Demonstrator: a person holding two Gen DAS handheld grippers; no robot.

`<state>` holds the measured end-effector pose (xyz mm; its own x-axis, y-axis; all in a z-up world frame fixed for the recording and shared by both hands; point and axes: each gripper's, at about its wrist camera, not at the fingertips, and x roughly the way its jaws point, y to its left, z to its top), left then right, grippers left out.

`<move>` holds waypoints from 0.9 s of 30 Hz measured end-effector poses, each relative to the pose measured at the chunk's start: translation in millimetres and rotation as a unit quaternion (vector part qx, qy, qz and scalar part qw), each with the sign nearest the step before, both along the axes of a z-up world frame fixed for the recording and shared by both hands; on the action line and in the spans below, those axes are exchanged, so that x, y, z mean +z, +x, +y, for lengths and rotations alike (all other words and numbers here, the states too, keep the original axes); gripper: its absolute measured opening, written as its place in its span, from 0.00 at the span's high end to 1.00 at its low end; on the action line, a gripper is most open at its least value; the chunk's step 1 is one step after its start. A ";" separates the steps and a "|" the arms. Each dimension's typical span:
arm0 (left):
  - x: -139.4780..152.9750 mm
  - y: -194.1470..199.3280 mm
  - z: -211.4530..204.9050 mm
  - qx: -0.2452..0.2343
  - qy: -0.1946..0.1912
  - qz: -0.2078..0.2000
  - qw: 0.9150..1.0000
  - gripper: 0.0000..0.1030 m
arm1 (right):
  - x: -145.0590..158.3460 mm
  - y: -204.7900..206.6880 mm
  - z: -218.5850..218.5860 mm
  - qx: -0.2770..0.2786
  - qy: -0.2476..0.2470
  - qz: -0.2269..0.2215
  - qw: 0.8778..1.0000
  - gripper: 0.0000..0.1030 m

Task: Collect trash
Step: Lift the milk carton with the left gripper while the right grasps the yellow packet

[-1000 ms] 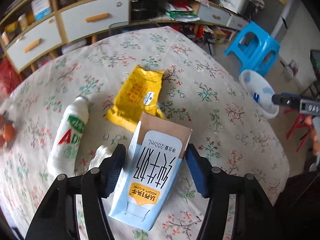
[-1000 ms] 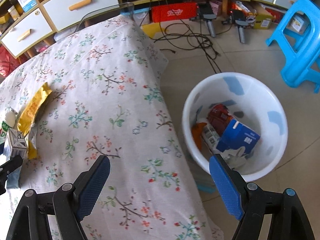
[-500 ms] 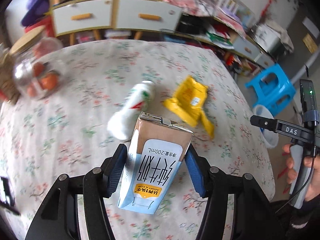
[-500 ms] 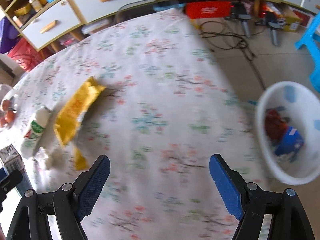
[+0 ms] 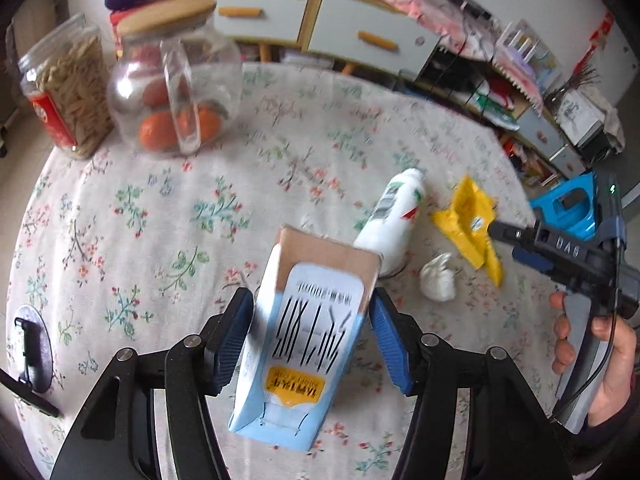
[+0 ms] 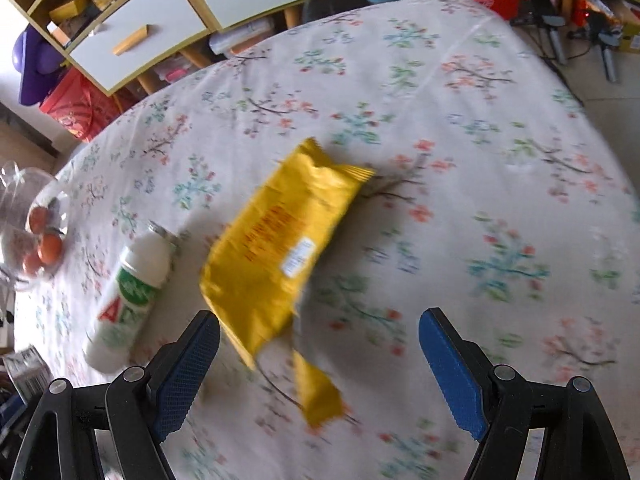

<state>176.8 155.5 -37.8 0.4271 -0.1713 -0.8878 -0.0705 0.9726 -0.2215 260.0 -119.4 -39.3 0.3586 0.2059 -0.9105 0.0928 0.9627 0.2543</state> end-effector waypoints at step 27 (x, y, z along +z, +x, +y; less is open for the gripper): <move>-39.9 -21.8 -0.7 -0.004 0.013 0.072 0.997 0.32 | -42.6 13.0 52.8 0.037 -0.140 -0.042 0.989 0.01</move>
